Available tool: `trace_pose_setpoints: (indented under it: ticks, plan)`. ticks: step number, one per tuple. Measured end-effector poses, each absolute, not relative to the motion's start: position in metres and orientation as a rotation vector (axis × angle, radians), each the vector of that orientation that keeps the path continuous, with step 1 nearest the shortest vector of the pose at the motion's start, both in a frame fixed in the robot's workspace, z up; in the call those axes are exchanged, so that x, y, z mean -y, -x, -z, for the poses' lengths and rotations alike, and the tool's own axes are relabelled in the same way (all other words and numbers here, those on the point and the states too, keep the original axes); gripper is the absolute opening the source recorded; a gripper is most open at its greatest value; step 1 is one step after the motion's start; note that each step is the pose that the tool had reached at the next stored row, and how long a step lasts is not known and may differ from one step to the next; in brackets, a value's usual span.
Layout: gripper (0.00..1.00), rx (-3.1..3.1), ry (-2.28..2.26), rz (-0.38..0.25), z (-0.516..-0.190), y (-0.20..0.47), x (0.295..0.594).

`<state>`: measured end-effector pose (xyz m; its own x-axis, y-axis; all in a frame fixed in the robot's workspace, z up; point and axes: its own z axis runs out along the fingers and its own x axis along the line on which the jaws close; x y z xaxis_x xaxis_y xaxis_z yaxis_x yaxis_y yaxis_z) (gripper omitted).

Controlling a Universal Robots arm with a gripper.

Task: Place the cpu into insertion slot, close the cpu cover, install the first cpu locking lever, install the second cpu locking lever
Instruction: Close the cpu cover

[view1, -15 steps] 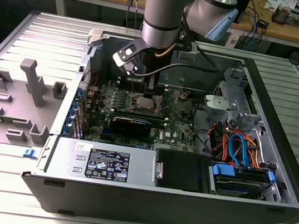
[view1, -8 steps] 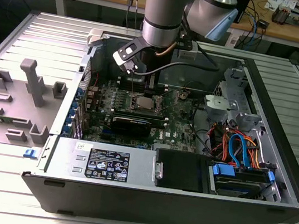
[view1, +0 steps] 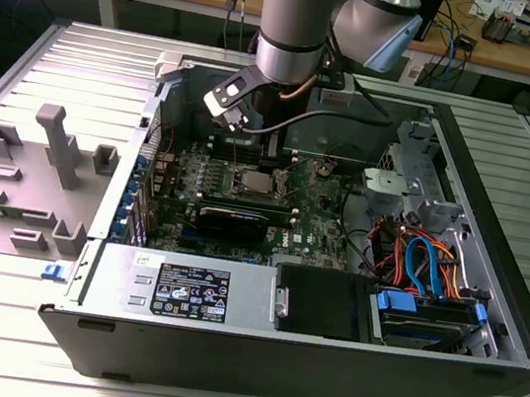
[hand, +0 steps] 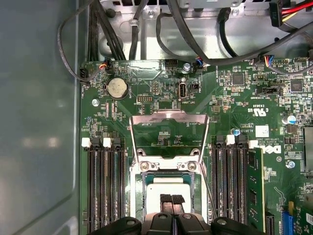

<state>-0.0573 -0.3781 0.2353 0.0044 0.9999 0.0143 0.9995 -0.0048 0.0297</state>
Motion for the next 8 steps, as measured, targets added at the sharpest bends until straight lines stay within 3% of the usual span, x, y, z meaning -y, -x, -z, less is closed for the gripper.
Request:
trace_pose_setpoints:
  ticks: [8]
  plan:
    - [0.11, -2.208, -2.218, -0.049, -0.249, 0.057, 0.378]
